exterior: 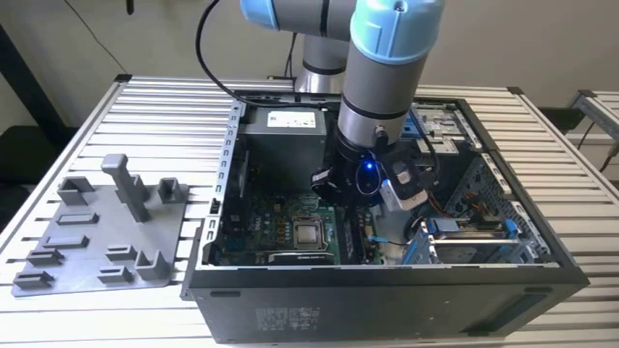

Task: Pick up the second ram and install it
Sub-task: 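Insert the second ram into the second slot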

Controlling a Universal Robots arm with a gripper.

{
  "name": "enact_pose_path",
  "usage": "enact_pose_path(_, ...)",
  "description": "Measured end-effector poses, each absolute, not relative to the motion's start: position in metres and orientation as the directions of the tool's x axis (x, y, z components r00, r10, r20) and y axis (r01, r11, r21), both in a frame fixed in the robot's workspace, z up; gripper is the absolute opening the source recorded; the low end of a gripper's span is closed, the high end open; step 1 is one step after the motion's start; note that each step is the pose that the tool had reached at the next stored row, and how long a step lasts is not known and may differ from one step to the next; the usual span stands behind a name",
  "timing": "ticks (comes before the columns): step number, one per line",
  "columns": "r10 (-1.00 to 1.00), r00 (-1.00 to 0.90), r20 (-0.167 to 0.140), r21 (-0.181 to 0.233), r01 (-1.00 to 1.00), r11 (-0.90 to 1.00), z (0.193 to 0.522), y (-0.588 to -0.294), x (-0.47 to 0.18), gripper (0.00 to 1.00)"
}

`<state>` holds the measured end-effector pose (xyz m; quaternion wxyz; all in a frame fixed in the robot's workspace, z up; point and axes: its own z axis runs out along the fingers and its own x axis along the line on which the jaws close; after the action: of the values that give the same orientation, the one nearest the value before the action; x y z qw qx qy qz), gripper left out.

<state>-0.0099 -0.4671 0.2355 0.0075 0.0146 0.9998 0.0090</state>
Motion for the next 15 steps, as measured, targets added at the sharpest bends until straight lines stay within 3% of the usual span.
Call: enact_pose_path(15, 0.023, -1.0, -0.015, 0.018, 0.022, 1.0, 0.2264, -0.4673, -0.0104, 0.14)
